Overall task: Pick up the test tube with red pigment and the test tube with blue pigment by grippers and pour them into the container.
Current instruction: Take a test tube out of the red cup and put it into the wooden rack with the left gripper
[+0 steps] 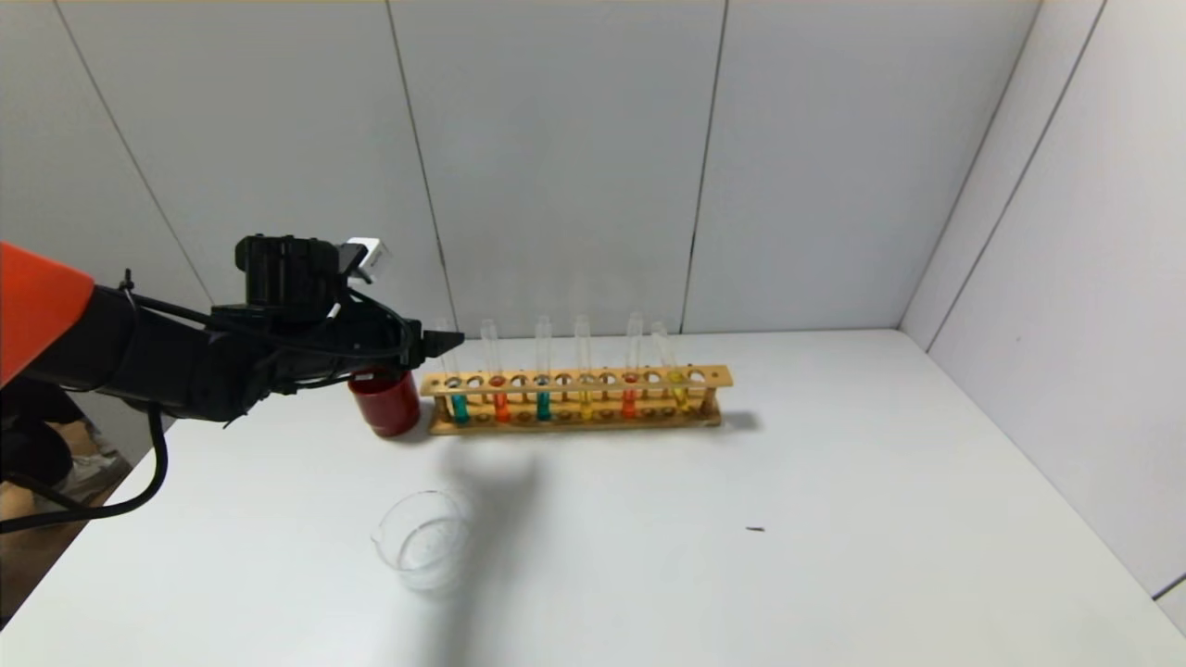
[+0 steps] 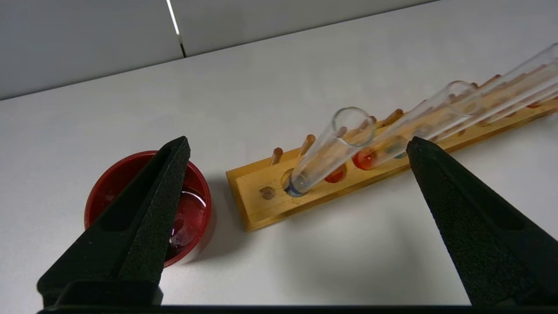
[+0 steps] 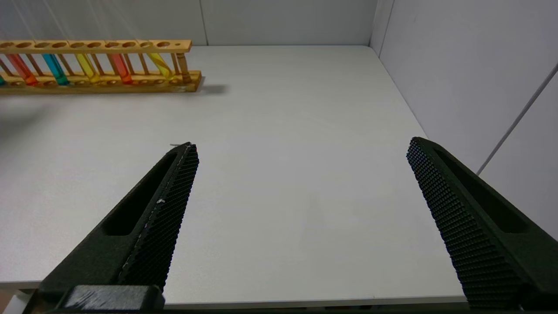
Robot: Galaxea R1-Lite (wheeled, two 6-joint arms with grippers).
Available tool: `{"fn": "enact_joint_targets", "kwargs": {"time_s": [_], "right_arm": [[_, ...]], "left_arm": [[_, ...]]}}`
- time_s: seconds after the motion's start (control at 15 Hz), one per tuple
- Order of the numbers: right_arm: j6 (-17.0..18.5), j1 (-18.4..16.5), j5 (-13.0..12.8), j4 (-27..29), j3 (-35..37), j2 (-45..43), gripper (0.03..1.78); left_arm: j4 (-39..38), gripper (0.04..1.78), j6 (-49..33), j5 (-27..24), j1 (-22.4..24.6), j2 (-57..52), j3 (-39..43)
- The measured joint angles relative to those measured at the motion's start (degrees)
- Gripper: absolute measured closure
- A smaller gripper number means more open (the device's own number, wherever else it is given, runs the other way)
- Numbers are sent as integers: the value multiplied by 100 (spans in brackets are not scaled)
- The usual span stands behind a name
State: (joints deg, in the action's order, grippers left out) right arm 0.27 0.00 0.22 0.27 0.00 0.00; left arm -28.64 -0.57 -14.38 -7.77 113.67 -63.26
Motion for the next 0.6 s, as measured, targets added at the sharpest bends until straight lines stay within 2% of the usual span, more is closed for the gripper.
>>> {"fn": "enact_joint_targets", "kwargs": {"time_s": [0.47,0.6], "right_arm": [[0,0,0,0,0,0,6],[-2,0,0,0,0,0,6]], "left_arm": [[-55,7,9,41,-69,603,-389],[-55,12,9,44,-72,688,-435]]}}
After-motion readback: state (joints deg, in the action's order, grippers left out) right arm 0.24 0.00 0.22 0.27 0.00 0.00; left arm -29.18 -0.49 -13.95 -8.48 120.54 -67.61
